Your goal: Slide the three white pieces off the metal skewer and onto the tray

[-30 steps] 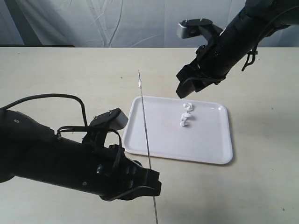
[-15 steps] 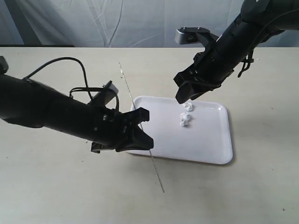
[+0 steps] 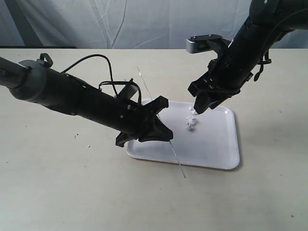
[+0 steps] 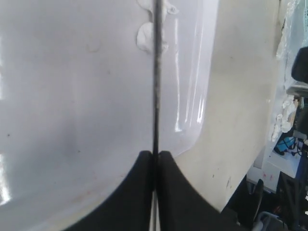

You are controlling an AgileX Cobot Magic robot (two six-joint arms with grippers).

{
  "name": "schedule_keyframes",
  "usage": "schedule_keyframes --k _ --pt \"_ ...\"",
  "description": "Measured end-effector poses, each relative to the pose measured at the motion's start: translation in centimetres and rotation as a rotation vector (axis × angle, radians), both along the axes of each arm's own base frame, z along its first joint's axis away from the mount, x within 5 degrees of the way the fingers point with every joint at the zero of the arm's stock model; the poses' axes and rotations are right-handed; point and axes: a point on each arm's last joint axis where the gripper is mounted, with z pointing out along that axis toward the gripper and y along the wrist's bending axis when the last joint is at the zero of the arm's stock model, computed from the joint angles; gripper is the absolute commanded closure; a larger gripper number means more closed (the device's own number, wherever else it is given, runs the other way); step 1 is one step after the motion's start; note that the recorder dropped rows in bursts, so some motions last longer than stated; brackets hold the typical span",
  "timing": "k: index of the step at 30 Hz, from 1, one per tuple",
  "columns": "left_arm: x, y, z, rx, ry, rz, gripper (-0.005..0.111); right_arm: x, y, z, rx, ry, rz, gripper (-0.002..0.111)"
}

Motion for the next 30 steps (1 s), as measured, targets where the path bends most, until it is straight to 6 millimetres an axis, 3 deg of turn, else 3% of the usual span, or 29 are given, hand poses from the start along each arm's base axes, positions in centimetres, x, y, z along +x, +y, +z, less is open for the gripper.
schedule_keyframes --k 9,11,14,18,21,24,30 --pt "-0.1 0.2 -0.3 0.043 -0.010 -0.017 0.106 0.2 -0.2 -0.1 -0.020 -0.015 -0.015 0.067" --pt "-0.1 0.2 -0.3 0.046 -0.005 -0.017 0.099 0.2 -0.2 -0.1 -0.020 -0.015 -0.015 0.067" --pt "-0.2 0.3 -0.4 0.056 -0.008 -0.029 0.079 0.2 -0.2 -0.1 -0.020 -0.017 -0.016 0.067" --pt "-0.1 0.3 -0.4 0.058 -0.007 -0.026 0.075 0.2 -0.2 -0.1 -0.020 -0.016 -0.019 0.067" --pt "-0.1 0.3 -0.4 0.059 -0.005 -0.022 0.085 0.2 -0.2 -0.1 -0.019 -0.020 -0.021 0.067" --pt "-0.1 0.5 -0.6 0.092 -0.056 -0.054 0.107 0.4 -0.2 0.0 -0.017 -0.033 -0.025 0.067" --pt "0.3 1.5 0.5 0.239 -0.245 -0.120 0.107 1.0 -0.1 0.0 -0.006 -0.103 -0.052 0.067"
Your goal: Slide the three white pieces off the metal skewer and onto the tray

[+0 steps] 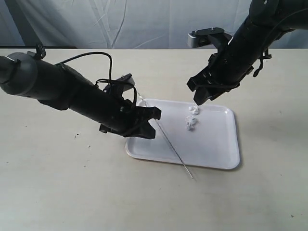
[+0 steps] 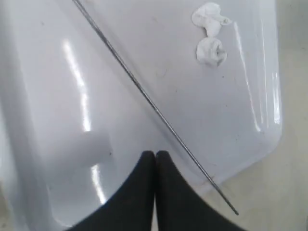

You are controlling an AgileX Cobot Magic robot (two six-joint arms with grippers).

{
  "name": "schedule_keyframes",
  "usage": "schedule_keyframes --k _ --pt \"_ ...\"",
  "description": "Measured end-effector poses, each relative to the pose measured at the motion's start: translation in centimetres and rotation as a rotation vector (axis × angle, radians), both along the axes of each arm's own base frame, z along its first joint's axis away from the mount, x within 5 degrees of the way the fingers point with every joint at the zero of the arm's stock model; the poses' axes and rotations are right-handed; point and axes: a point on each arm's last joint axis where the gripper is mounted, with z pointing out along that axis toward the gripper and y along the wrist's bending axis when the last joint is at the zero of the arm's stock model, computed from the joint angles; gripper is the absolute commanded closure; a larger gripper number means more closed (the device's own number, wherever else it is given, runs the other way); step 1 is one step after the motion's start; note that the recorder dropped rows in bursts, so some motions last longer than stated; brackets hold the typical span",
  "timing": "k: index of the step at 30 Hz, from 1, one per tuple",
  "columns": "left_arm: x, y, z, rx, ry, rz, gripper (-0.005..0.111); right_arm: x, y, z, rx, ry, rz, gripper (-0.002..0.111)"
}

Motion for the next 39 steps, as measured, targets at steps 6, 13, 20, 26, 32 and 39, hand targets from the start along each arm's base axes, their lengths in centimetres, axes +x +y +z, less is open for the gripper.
schedule_keyframes --k 6,13,20,26,32,39 --pt "0.1 1.1 2.9 0.103 -0.194 -0.065 0.107 0.0 -0.1 0.2 0.050 -0.156 -0.029 0.067" --pt "-0.8 3.7 5.4 0.301 -0.324 -0.015 0.107 -1.2 -1.5 -0.2 0.036 -0.418 -0.095 0.067" --pt "-1.2 5.3 8.6 0.401 -0.437 0.033 0.107 -2.5 -2.5 0.5 0.116 -0.513 -0.290 0.068" --pt "-2.4 7.8 11.2 0.600 -0.484 0.040 0.107 -5.2 -4.3 3.8 0.161 -0.696 -0.407 0.083" --pt "-5.1 10.3 13.8 0.658 -0.556 0.127 0.107 -9.5 -6.4 7.2 0.213 -0.867 -0.481 0.103" --pt "-9.0 12.4 16.1 0.595 -0.667 0.180 0.107 -13.9 -8.2 8.5 0.218 -1.014 -0.473 0.109"
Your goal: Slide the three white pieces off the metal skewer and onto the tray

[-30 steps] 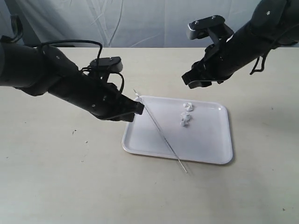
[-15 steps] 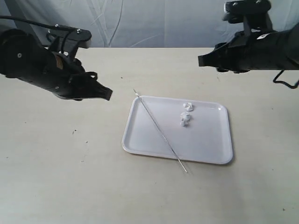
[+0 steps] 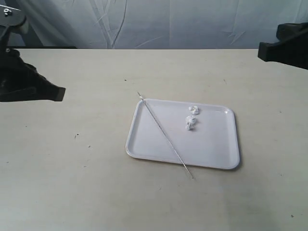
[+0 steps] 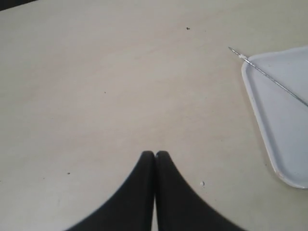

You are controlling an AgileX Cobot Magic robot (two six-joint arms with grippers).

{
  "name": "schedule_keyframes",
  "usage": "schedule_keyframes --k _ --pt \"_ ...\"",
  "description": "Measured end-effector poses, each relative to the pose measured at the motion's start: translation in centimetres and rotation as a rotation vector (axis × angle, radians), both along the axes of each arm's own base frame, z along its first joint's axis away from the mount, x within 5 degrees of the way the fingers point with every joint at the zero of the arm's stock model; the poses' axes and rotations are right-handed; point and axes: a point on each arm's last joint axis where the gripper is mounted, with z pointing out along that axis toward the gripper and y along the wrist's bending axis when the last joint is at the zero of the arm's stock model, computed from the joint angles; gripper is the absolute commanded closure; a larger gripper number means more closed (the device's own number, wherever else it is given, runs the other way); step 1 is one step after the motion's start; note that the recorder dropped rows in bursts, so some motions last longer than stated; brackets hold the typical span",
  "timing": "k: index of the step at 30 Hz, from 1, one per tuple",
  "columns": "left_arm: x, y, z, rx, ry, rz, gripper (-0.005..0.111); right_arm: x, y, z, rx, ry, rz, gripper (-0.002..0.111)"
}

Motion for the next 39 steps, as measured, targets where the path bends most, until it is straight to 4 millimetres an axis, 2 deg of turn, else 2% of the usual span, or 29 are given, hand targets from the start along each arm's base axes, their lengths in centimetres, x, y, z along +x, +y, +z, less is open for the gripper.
schedule_keyframes --k 9,14,18,22,26,34,39 --pt "-5.9 3.2 2.5 -0.084 -0.150 0.018 0.107 -4.2 -0.9 1.5 -0.033 -0.109 0.058 0.109" --pt "-9.6 5.4 3.6 -0.126 -0.232 0.046 0.107 -6.1 -1.2 1.5 -0.027 -0.115 0.093 0.109" --pt "-12.6 7.1 4.3 -0.103 -0.302 0.038 0.107 -7.3 -1.5 0.7 -0.027 -0.109 0.107 0.109" --pt "-15.5 8.9 4.7 -0.107 -0.363 0.054 0.107 -8.4 -1.8 0.2 -0.011 -0.119 0.110 0.109" --pt "-18.2 10.6 4.4 -0.136 -0.415 0.082 0.107 -9.6 -2.1 0.9 0.010 -0.175 0.112 0.109" --pt "-21.7 12.7 3.3 -0.180 -0.457 0.129 0.107 -11.6 -2.9 2.3 0.063 -0.292 0.097 0.109" --pt "-22.2 13.0 2.4 -0.162 -0.362 0.155 0.107 -11.6 -3.3 1.2 0.076 -0.282 0.057 0.109"
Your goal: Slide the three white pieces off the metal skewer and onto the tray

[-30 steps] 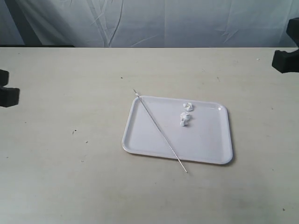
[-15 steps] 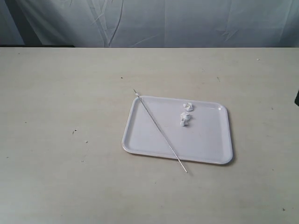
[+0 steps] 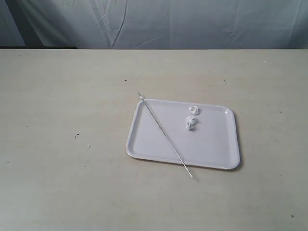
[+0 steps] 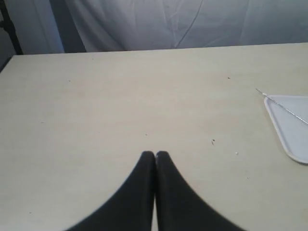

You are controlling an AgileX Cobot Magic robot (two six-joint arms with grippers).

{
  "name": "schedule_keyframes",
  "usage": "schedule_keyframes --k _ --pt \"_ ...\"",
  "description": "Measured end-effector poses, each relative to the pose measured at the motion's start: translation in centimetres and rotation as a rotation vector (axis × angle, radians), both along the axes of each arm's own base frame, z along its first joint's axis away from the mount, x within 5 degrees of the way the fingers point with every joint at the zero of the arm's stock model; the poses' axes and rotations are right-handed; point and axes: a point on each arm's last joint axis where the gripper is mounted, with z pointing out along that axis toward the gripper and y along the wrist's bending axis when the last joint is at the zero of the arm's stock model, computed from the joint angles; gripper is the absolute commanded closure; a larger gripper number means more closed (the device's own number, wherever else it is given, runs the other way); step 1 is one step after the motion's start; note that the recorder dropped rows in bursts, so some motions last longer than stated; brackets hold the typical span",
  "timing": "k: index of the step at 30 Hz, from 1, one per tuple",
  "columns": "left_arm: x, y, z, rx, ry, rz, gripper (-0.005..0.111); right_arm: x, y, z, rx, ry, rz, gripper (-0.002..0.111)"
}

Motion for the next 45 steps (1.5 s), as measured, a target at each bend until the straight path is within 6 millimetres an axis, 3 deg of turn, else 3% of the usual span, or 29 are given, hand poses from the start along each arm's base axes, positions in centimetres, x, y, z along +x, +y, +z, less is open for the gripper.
schedule_keyframes --k 8,14,34,36,39,42,45 --pt "-0.1 -0.5 0.0 -0.030 0.001 -0.047 0.107 0.4 -2.5 -4.4 -0.013 0.010 -0.267 0.109" --pt "0.0 -0.2 0.2 0.039 -0.023 -0.035 0.107 0.2 -4.0 -6.5 0.050 0.076 -0.425 0.109" --pt "0.3 0.7 0.5 0.147 -0.069 0.033 0.107 0.2 -4.2 -6.6 0.081 0.090 -0.455 0.109" --pt "0.6 0.1 -0.5 0.144 -0.046 0.064 0.107 0.2 -4.3 -6.6 0.081 0.089 -0.457 0.109" --pt "0.7 -1.6 -2.2 0.130 0.032 0.099 0.107 -0.2 -4.2 -7.8 0.069 0.112 -0.450 0.109" --pt "0.5 -2.3 -2.3 0.149 0.043 0.126 0.107 -1.0 -4.0 -10.0 0.014 0.144 -0.408 0.109" --pt "0.6 -2.5 -2.1 0.148 0.015 0.139 0.107 -1.3 -3.5 -10.1 0.026 0.141 -0.352 0.109"
